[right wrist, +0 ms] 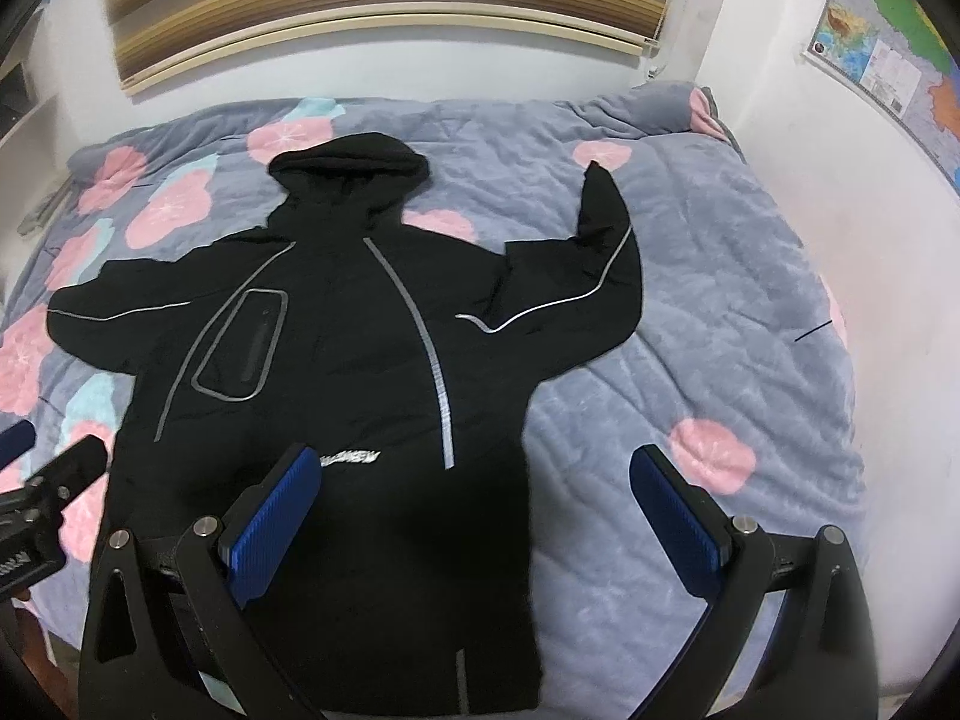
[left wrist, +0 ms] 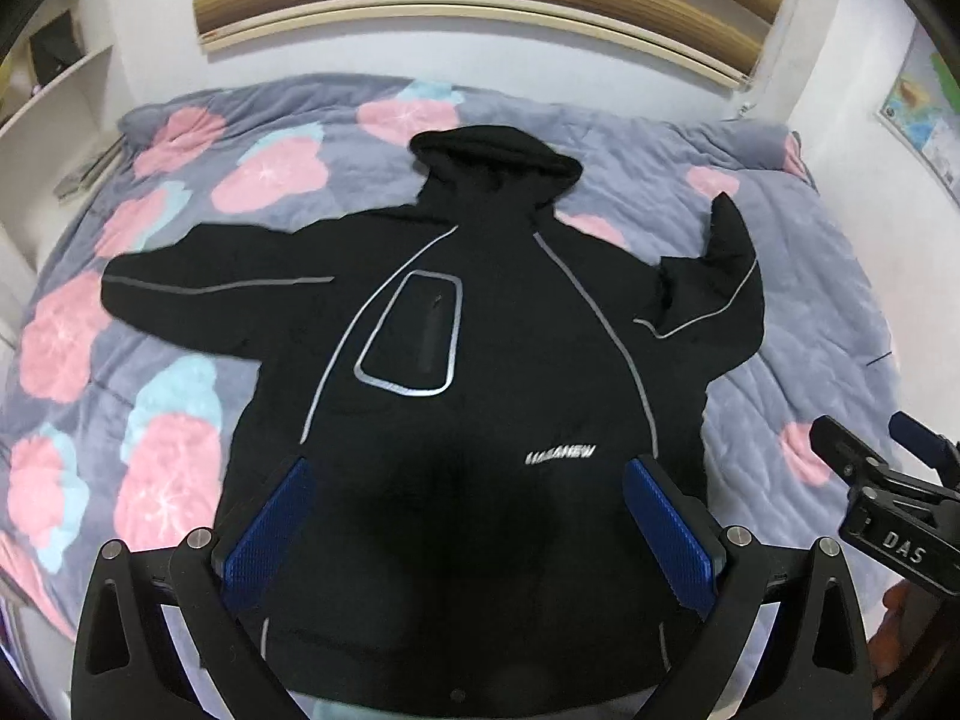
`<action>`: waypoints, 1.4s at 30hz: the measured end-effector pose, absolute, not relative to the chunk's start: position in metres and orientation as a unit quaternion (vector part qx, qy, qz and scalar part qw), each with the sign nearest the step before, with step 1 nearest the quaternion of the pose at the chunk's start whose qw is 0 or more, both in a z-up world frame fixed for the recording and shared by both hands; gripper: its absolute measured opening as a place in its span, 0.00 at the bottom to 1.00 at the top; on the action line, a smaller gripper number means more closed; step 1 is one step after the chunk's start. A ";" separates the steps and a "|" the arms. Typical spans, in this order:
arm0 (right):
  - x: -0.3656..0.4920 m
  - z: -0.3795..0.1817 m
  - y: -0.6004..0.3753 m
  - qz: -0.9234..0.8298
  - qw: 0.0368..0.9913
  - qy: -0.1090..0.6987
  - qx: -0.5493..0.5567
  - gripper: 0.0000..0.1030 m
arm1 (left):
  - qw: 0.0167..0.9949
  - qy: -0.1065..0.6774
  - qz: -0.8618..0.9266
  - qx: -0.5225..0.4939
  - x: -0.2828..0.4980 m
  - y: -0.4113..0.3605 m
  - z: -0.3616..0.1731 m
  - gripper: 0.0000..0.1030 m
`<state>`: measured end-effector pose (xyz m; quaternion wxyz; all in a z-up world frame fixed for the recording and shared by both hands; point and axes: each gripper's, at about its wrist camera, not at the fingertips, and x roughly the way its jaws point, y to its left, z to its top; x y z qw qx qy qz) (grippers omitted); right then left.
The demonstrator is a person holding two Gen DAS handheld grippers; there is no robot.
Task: Fold large clothes
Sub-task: 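Grasp the raised jacket sleeve cuff with the right gripper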
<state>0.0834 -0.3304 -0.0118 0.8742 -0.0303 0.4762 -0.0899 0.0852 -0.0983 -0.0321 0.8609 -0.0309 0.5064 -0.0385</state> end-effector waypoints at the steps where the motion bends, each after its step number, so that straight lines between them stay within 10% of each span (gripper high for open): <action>1: 0.091 -0.013 -0.341 -0.093 0.875 0.475 -0.027 1.00 | 0.861 0.507 -0.037 -0.023 0.093 -0.106 -0.032 0.99; 28: 0.387 -0.204 -0.658 -0.048 0.836 0.512 0.191 0.90 | 0.837 0.538 -0.098 0.031 0.303 -0.246 -0.152 0.99; 31: 0.405 -0.225 -0.661 -0.027 0.828 0.521 0.204 0.72 | 0.830 0.547 -0.101 0.038 0.311 -0.253 -0.164 0.99; 32: 0.409 -0.231 -0.658 -0.023 0.823 0.529 0.207 0.45 | 0.830 0.548 -0.102 0.040 0.312 -0.255 -0.166 0.99; 35: 0.403 -0.216 -0.639 -0.033 0.840 0.516 0.167 0.24 | 0.825 0.553 -0.103 0.048 0.315 -0.257 -0.173 0.99; 42: 0.311 -0.119 -0.599 -0.218 0.869 0.443 0.027 0.19 | 0.825 0.552 -0.108 0.052 0.313 -0.257 -0.176 0.99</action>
